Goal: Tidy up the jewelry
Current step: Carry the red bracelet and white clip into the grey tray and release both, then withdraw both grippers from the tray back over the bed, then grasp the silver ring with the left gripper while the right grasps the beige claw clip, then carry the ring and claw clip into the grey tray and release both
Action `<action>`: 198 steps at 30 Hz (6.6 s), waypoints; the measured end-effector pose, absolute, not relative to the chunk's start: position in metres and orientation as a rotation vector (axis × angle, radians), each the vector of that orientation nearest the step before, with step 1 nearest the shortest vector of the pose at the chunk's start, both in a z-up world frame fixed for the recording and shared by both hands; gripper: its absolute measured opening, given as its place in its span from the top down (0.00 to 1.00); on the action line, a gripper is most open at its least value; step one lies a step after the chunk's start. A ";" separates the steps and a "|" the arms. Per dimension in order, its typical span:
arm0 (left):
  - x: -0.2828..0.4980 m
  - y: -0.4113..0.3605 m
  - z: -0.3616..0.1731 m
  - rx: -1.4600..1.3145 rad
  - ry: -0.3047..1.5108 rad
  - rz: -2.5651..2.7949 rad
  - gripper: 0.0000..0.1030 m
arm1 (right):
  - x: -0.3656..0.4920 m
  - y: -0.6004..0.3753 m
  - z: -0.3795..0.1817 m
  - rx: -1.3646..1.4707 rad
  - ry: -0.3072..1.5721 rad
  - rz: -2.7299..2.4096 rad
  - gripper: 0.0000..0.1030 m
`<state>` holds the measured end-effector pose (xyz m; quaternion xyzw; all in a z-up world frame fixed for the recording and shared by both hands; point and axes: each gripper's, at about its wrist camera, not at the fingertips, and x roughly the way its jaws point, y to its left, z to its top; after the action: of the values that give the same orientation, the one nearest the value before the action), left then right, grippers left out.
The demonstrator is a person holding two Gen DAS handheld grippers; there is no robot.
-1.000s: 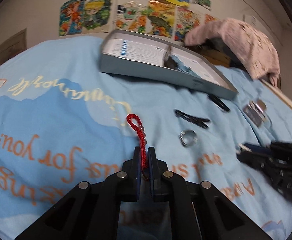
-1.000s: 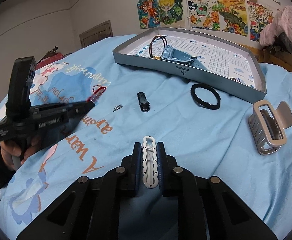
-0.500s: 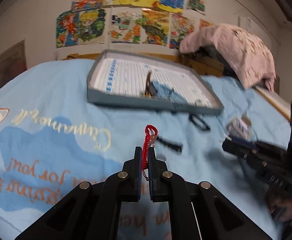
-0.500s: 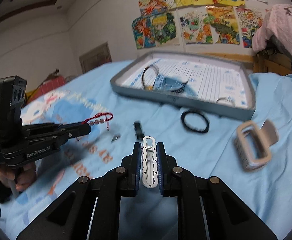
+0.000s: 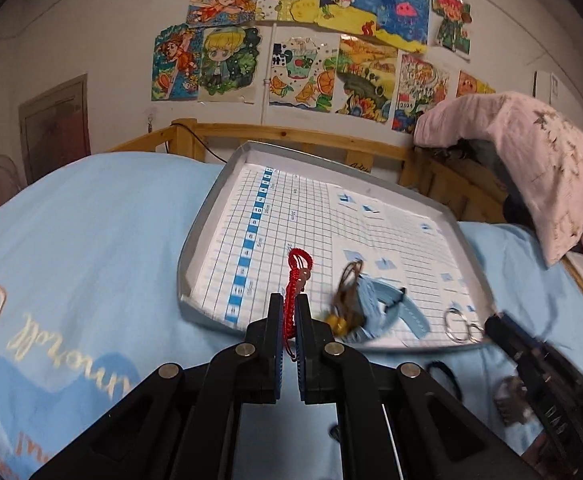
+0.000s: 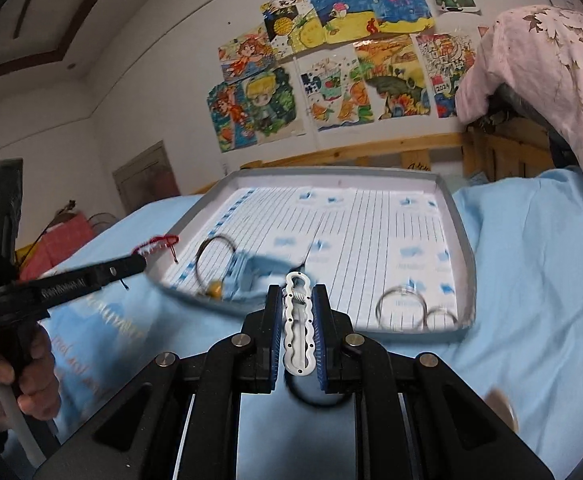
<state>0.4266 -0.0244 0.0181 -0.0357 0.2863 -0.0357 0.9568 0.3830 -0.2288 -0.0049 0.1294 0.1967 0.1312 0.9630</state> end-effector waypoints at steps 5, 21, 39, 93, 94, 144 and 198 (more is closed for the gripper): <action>0.455 -0.034 0.006 -0.034 0.607 -0.071 0.95 | 0.414 -0.231 -0.005 0.285 0.361 0.254 0.88; 0.470 -0.043 -0.024 -0.049 0.650 -0.077 0.94 | 0.454 -0.230 -0.046 0.322 0.432 0.245 0.87; 0.430 -0.014 0.014 -0.158 0.613 -0.086 0.86 | 0.419 -0.241 -0.016 0.306 0.366 0.217 0.45; 0.146 0.001 -0.011 -0.166 0.449 -0.047 0.00 | 0.142 -0.272 -0.008 0.291 0.337 0.100 0.01; 0.150 -0.001 -0.011 -0.154 0.454 -0.050 0.00 | 0.144 -0.273 -0.008 0.303 0.338 0.098 0.01; 0.343 -0.045 -0.080 -0.068 0.714 -0.362 0.67 | 0.361 -0.273 -0.079 0.348 0.635 0.325 0.06; 0.400 -0.071 0.015 -0.083 0.521 -0.226 0.82 | 0.375 -0.304 -0.045 0.449 0.379 0.144 0.51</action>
<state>0.4000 -0.0706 0.0151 -0.0408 0.2571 -0.1116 0.9591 0.3750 -0.3039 -0.0453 0.2212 0.1868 0.0710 0.9545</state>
